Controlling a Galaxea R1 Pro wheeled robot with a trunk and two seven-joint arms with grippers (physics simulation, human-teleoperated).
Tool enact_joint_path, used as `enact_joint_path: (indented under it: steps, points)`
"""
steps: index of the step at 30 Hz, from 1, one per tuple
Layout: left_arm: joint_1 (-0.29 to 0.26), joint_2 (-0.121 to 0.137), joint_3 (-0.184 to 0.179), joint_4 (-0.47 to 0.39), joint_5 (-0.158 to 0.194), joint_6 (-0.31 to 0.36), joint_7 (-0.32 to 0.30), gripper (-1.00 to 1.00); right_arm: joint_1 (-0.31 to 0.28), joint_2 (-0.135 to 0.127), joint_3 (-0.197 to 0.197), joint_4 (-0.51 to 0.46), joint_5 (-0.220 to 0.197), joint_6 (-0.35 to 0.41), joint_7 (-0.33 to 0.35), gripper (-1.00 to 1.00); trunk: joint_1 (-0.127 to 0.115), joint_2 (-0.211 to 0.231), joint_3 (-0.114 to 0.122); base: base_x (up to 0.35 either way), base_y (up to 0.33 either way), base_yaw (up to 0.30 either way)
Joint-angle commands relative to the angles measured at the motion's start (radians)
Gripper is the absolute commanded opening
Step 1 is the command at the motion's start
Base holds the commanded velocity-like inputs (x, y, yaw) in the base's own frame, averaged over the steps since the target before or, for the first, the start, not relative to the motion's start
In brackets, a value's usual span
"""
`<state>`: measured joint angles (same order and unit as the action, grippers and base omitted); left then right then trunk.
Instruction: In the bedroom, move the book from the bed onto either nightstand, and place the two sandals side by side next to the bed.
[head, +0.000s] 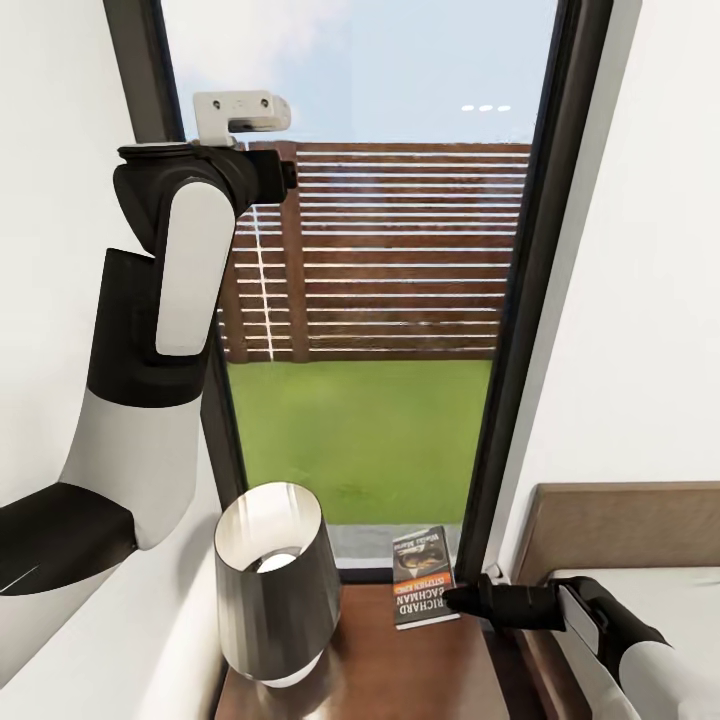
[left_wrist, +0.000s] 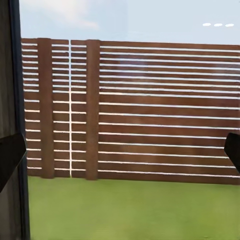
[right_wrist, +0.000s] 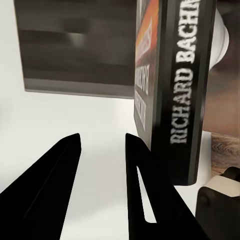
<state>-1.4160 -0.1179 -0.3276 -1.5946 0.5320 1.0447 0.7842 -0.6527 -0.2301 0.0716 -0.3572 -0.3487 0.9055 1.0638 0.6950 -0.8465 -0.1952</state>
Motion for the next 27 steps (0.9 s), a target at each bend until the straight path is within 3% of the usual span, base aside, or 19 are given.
enact_joint_path:
  steps: [1, 27]
  points:
    - [-0.001, 0.000, -0.001, 0.000, 0.009, 0.003, 0.010, 1.00, -0.001, -0.001, 0.007, 0.000, -0.007, 0.003, -0.001, -1.00, 0.004, -0.009, -0.005, 0.000, 0.000, 0.000]
    - [-0.001, 0.000, -0.001, -0.001, 0.010, 0.003, 0.010, 1.00, -0.001, 0.000, 0.008, 0.001, -0.006, 0.001, -0.001, -1.00, 0.104, -0.191, -0.086, 0.000, 0.000, 0.000]
